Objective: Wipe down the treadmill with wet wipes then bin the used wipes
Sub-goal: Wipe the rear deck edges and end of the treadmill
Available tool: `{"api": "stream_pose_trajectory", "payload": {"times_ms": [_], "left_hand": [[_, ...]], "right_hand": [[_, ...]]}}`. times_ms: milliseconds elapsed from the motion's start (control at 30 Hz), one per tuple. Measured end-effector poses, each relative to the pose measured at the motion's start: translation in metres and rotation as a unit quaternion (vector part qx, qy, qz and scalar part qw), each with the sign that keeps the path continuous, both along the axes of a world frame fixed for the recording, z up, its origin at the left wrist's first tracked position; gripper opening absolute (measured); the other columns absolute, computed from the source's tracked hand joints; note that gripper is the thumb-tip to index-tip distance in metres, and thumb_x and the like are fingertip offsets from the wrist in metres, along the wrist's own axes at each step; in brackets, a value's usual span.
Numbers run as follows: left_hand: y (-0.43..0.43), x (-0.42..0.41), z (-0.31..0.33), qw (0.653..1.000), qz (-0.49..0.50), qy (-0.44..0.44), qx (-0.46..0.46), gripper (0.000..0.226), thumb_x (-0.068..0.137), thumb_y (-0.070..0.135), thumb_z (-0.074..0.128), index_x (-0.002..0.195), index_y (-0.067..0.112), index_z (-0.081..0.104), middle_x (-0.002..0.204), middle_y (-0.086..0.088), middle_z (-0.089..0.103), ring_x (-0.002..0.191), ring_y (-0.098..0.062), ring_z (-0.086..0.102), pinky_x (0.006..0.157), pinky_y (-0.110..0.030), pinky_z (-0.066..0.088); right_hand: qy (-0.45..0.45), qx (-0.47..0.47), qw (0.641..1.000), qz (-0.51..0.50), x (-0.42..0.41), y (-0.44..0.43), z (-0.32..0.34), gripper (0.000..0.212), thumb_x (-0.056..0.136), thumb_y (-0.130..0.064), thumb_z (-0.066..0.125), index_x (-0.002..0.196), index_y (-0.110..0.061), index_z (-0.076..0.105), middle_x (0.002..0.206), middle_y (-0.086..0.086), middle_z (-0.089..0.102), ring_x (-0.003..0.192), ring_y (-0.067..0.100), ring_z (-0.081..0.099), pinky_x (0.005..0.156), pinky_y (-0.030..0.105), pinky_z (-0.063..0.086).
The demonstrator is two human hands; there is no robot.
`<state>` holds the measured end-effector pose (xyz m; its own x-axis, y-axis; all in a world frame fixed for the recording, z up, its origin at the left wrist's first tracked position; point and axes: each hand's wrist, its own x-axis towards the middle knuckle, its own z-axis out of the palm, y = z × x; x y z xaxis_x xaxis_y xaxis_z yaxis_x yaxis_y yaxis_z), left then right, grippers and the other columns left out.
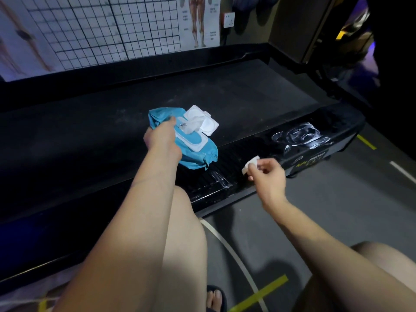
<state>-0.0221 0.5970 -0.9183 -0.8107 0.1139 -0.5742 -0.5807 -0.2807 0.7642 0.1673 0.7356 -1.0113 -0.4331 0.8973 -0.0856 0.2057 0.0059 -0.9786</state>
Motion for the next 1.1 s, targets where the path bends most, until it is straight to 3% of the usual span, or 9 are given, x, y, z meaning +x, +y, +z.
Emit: {"api": "stream_pose_trajectory", "payload": {"times_ms": [167, 300, 367, 533, 667, 833, 933, 1033, 1100], "left_hand": [[0.006, 0.007, 0.002, 1.000, -0.016, 0.004, 0.013, 0.029, 0.093, 0.014, 0.080, 0.120, 0.013, 0.071, 0.110, -0.009, 0.078, 0.091, -0.028, 0.078, 0.079, -0.045, 0.065], [0.009, 0.013, 0.005, 1.000, -0.009, 0.028, -0.004, 0.021, 0.094, 0.010, 0.077, 0.114, 0.015, 0.069, 0.107, -0.007, 0.076, 0.088, -0.024, 0.075, 0.058, -0.031, 0.060], [0.006, 0.012, 0.005, 1.000, 0.011, 0.028, -0.001, 0.022, 0.095, 0.009, 0.076, 0.114, 0.017, 0.069, 0.110, -0.007, 0.076, 0.090, -0.024, 0.075, 0.060, -0.032, 0.060], [0.003, 0.006, 0.003, 0.999, 0.035, 0.005, 0.021, 0.032, 0.094, 0.010, 0.078, 0.125, 0.011, 0.069, 0.110, -0.010, 0.077, 0.087, -0.026, 0.077, 0.055, -0.032, 0.059], [0.004, 0.004, 0.001, 0.998, 0.047, -0.004, 0.050, 0.034, 0.092, 0.010, 0.079, 0.125, 0.012, 0.070, 0.109, -0.011, 0.078, 0.088, -0.029, 0.078, 0.064, -0.039, 0.064], [0.004, 0.003, 0.000, 0.997, 0.050, 0.000, 0.065, 0.032, 0.093, 0.009, 0.077, 0.124, 0.013, 0.071, 0.110, -0.011, 0.078, 0.091, -0.030, 0.078, 0.076, -0.046, 0.065], [0.004, 0.004, 0.000, 0.997, 0.043, -0.004, 0.066, 0.033, 0.093, 0.010, 0.078, 0.125, 0.013, 0.071, 0.110, -0.011, 0.078, 0.090, -0.030, 0.078, 0.074, -0.046, 0.065], [0.002, 0.006, 0.000, 0.997, 0.039, -0.005, 0.062, 0.033, 0.093, 0.011, 0.079, 0.125, 0.013, 0.070, 0.111, -0.011, 0.078, 0.090, -0.030, 0.078, 0.071, -0.043, 0.065], [0.001, 0.007, 0.000, 0.997, 0.039, -0.001, 0.061, 0.033, 0.094, 0.012, 0.078, 0.126, 0.013, 0.070, 0.110, -0.010, 0.077, 0.088, -0.028, 0.077, 0.064, -0.038, 0.063]], "right_hand": [[-0.032, 0.139, 0.970, 0.197, -0.010, -0.014, -0.002, 0.030, 0.091, -0.006, 0.065, 0.119, -0.018, 0.065, 0.086, -0.007, 0.073, 0.080, 0.004, 0.066, 0.074, 0.017, 0.049], [-0.170, 0.274, 0.903, 0.284, -0.025, -0.027, -0.022, 0.044, 0.093, -0.012, 0.056, 0.135, -0.025, 0.061, 0.103, -0.005, 0.069, 0.101, 0.018, 0.056, 0.090, 0.031, 0.046], [-0.188, 0.312, 0.892, 0.267, -0.030, -0.023, -0.025, 0.038, 0.094, -0.016, 0.058, 0.130, -0.026, 0.065, 0.105, -0.003, 0.070, 0.105, 0.021, 0.053, 0.093, 0.038, 0.045], [-0.217, 0.418, 0.828, 0.304, -0.037, -0.015, -0.030, 0.025, 0.095, -0.023, 0.065, 0.119, -0.028, 0.072, 0.095, -0.001, 0.057, 0.091, 0.024, 0.045, 0.077, 0.038, 0.043], [-0.218, 0.457, 0.799, 0.324, -0.025, -0.017, -0.026, 0.019, 0.082, -0.005, 0.070, 0.091, -0.020, 0.076, 0.085, 0.004, 0.056, 0.080, 0.028, 0.049, 0.071, 0.039, 0.050], [-0.271, 0.418, 0.793, 0.350, 0.004, 0.003, -0.021, 0.024, 0.086, -0.026, 0.069, 0.066, -0.036, 0.061, 0.074, -0.004, 0.059, 0.073, 0.022, 0.053, 0.074, 0.039, 0.054], [-0.289, 0.334, 0.824, 0.355, 0.014, 0.011, -0.006, 0.008, 0.085, -0.037, 0.066, 0.079, -0.034, 0.070, 0.085, -0.008, 0.061, 0.079, 0.013, 0.059, 0.075, 0.031, 0.054], [-0.216, 0.305, 0.886, 0.275, 0.007, 0.008, 0.004, 0.007, 0.087, -0.028, 0.073, 0.091, -0.023, 0.077, 0.083, -0.009, 0.055, 0.072, 0.005, 0.059, 0.068, 0.014, 0.045], [-0.174, 0.330, 0.889, 0.266, -0.003, 0.000, 0.002, 0.016, 0.088, -0.015, 0.070, 0.100, -0.021, 0.078, 0.082, -0.012, 0.053, 0.070, 0.001, 0.056, 0.069, 0.005, 0.039]]}}
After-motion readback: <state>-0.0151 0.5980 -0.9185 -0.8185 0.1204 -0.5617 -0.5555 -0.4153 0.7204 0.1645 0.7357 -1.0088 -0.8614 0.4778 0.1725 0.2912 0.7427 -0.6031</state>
